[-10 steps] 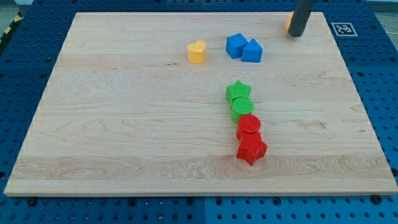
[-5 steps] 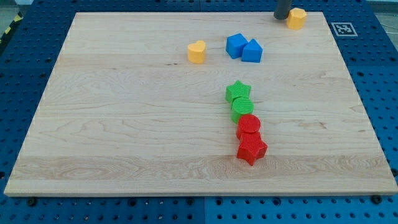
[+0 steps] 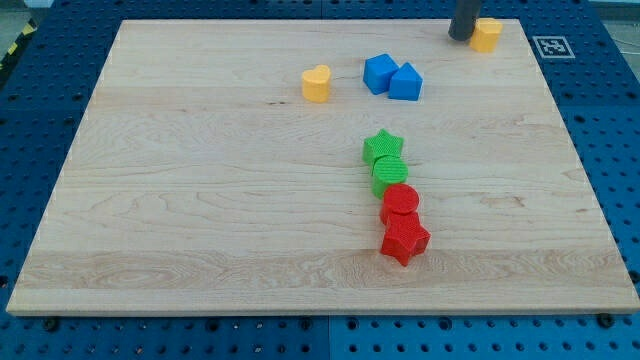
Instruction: Push the yellow hexagon to the top right side of the board
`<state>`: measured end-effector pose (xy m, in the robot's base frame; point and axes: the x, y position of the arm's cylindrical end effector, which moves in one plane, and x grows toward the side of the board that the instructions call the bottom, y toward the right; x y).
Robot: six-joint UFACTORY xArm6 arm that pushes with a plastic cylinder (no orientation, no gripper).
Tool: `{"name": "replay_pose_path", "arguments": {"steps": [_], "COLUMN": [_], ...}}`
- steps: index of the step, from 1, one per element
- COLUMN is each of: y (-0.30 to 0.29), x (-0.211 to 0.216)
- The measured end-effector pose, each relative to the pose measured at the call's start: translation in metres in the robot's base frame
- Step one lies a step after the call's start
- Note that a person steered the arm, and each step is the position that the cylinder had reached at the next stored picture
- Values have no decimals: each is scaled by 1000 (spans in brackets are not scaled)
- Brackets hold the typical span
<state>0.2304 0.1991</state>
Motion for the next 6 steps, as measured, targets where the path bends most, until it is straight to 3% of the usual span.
{"name": "replay_pose_path", "arguments": {"steps": [3,6], "y": [0,8], "x": [19,-8]}}
